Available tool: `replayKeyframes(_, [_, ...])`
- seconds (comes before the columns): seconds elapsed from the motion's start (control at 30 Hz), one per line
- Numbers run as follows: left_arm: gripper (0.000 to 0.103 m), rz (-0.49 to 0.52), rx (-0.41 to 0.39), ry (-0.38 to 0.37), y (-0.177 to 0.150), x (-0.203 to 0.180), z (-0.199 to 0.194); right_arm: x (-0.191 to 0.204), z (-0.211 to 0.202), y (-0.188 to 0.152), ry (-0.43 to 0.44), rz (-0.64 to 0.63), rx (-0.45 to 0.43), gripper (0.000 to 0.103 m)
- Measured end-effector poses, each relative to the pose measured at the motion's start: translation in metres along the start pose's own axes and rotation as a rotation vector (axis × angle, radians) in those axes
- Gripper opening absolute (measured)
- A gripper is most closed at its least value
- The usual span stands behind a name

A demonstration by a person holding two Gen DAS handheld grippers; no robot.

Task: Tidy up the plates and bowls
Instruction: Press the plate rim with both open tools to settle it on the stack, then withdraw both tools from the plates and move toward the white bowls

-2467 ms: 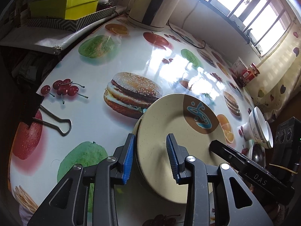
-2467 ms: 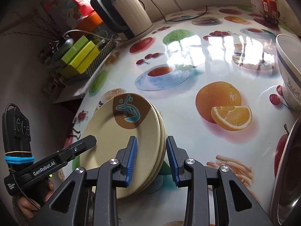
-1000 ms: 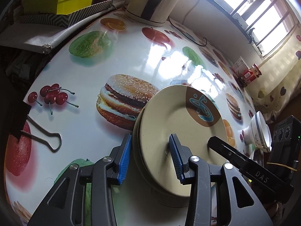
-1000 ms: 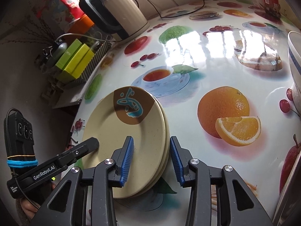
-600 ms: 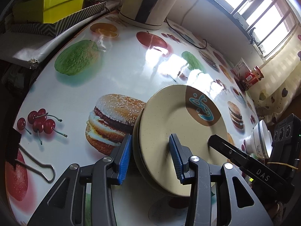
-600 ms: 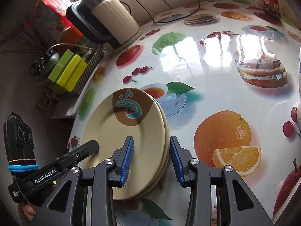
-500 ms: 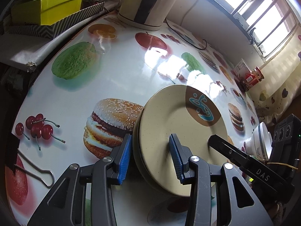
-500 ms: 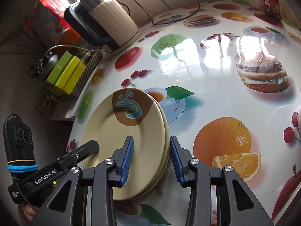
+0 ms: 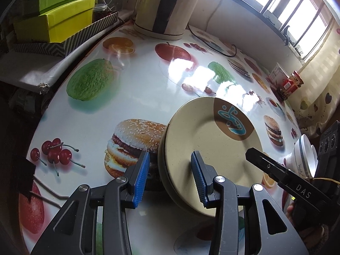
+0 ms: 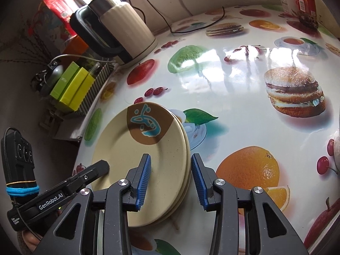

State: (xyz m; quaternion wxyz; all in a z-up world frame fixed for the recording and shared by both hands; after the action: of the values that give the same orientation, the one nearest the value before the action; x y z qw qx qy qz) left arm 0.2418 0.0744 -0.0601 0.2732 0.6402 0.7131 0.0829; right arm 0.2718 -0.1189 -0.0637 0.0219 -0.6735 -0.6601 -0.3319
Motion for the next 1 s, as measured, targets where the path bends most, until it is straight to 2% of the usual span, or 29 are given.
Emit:
replayKeyframes(0.1, [0.042, -0.008, -0.013, 0.004, -0.003, 0.001, -0.009, -0.001, -0.005, -0.001, -0.026, -0.004, -0.014, 0.04])
replayKeyframes(0.23, [0.042, 0.029, -0.066, 0.082, -0.006, -0.004, -0.028, -0.001, -0.018, -0.004, -0.052, -0.004, -0.033, 0.044])
replayKeyframes(0.37, [0.042, 0.055, -0.118, 0.091, -0.011, -0.017, -0.051, 0.004, -0.039, -0.009, -0.068, -0.033, -0.066, 0.049])
replayKeyframes(0.47, [0.042, 0.099, -0.166, 0.127, -0.017, -0.032, -0.068, 0.006, -0.056, -0.014, -0.079, -0.052, -0.093, 0.05])
replayKeyframes(0.67, [0.042, 0.133, -0.232, 0.118, -0.026, -0.059, -0.092, 0.001, -0.097, -0.025, -0.139, -0.082, -0.152, 0.054])
replayKeyframes(0.83, [0.042, 0.194, -0.255, 0.099, -0.037, -0.088, -0.102, -0.007, -0.133, -0.033, -0.215, -0.109, -0.215, 0.057])
replayKeyframes(1.0, [0.042, 0.242, -0.257, 0.068, -0.048, -0.113, -0.104, -0.019, -0.162, -0.041, -0.252, -0.102, -0.261, 0.059])
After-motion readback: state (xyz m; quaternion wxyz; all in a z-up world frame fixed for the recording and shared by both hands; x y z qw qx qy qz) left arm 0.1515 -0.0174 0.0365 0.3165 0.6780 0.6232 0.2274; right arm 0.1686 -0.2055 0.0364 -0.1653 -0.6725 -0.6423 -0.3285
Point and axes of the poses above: each gripper's, at about its wrist camera, not at the fingertips, and z roughly the way its jaws point, x to its left, y to its top, the point moved 4 cm from there along z, roughly the way its jaws point, and after that the axes turned 1 degree about x, right-handed, at the moved point
